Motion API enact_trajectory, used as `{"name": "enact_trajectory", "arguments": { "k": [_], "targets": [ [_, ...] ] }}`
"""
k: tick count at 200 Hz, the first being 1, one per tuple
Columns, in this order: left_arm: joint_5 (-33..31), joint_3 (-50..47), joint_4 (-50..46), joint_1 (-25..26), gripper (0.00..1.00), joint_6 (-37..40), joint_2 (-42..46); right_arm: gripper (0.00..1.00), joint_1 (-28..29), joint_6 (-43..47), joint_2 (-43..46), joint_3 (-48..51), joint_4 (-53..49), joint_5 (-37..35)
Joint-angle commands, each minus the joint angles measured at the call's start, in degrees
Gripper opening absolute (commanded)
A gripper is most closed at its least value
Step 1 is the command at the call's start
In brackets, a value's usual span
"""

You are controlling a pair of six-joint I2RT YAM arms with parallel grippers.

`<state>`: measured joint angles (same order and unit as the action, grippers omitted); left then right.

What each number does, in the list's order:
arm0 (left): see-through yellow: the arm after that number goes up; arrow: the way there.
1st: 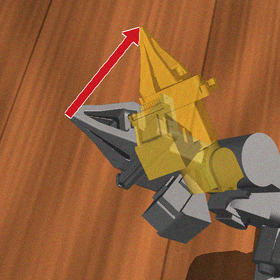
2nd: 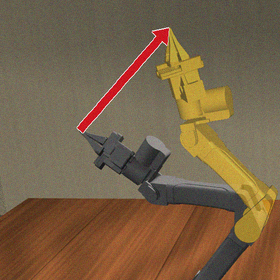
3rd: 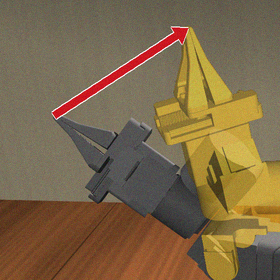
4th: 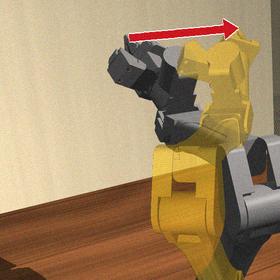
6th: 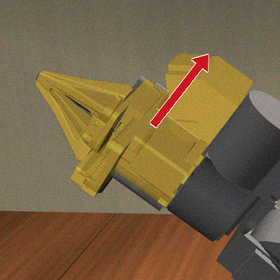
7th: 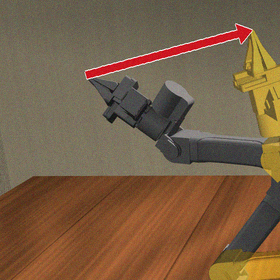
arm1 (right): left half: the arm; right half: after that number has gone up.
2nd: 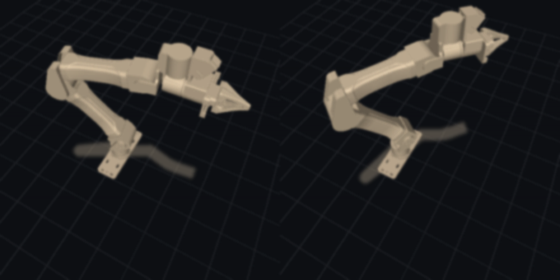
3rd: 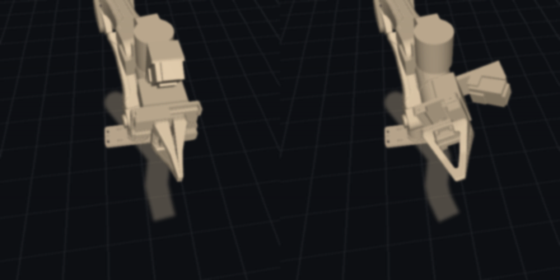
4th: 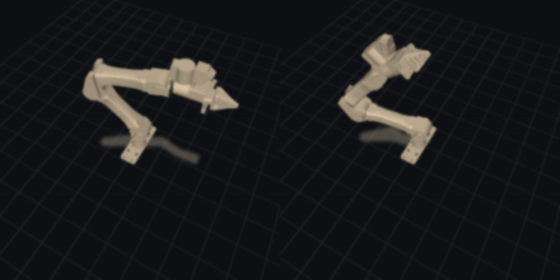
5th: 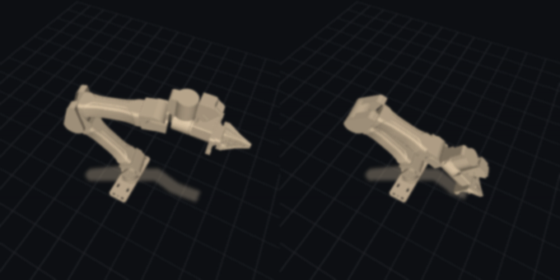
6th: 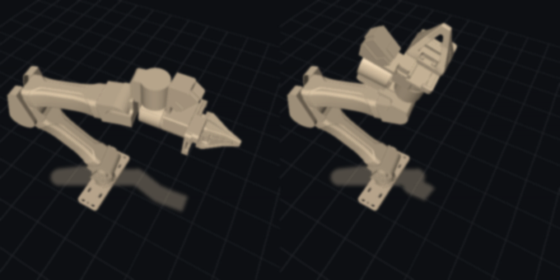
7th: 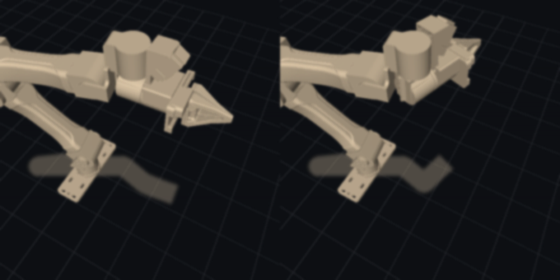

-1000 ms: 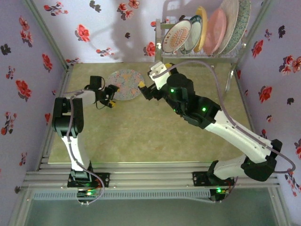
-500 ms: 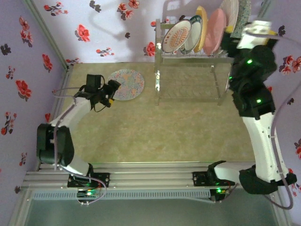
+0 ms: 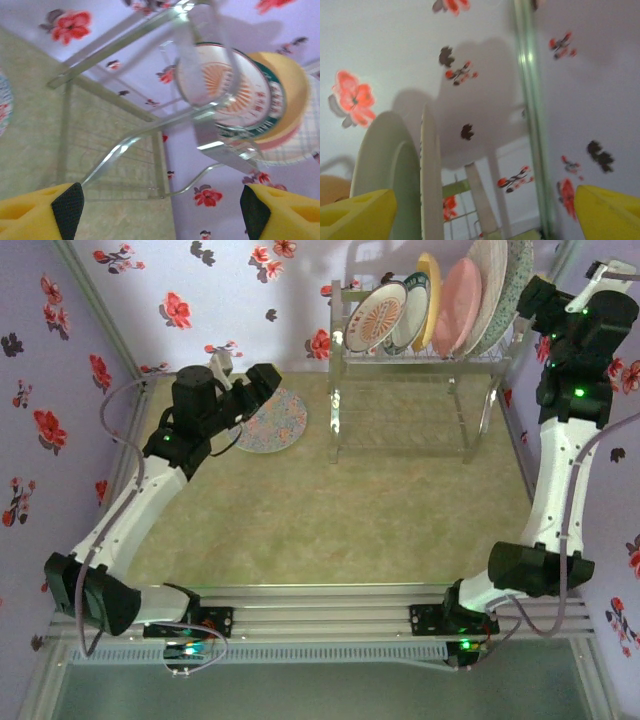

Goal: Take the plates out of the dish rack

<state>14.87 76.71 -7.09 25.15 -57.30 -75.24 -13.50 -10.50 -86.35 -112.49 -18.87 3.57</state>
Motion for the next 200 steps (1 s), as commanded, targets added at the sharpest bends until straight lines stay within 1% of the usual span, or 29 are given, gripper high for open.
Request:
{"name": "enact_trajectory", "arguments": {
  "k": [1,17,27,52,68,110,161,200],
  "targets": [
    [1.20,2.79,4.93,2.06,0.85,6.56,2.95,0.91,-1.05,-2.42,-0.28,-2.56,0.89,10.00],
    [1.38,2.97,6.54,2.99,0.85,7.73,4.15,0.88,-1.09,-2.55,-1.48,-3.16,0.66,12.24],
    [1.38,2.84,7.66,3.26,0.86,7.98,4.61,0.86,-1.04,-2.95,-2.18,-3.35,0.28,12.06],
    [1.22,3.42,8.84,3.42,0.86,8.21,4.67,0.76,-1.09,-2.52,-3.14,-3.24,-0.83,11.03],
    [1.22,3.84,9.37,3.47,0.86,7.93,4.14,0.70,-1.08,-2.42,-3.64,-3.40,-0.95,11.78],
    [1.31,4.39,10.75,3.57,0.86,7.18,2.84,0.65,-0.57,-0.51,-5.10,-4.30,-2.91,11.24],
    [1.24,5.27,11.90,3.93,0.86,7.51,2.59,0.63,0.83,1.11,-6.57,-4.84,-5.61,9.60],
    [1.36,6.08,13.73,4.12,0.86,7.69,2.81,0.59,2.84,3.17,-7.17,-4.74,-7.61,6.79]
  ]
}}
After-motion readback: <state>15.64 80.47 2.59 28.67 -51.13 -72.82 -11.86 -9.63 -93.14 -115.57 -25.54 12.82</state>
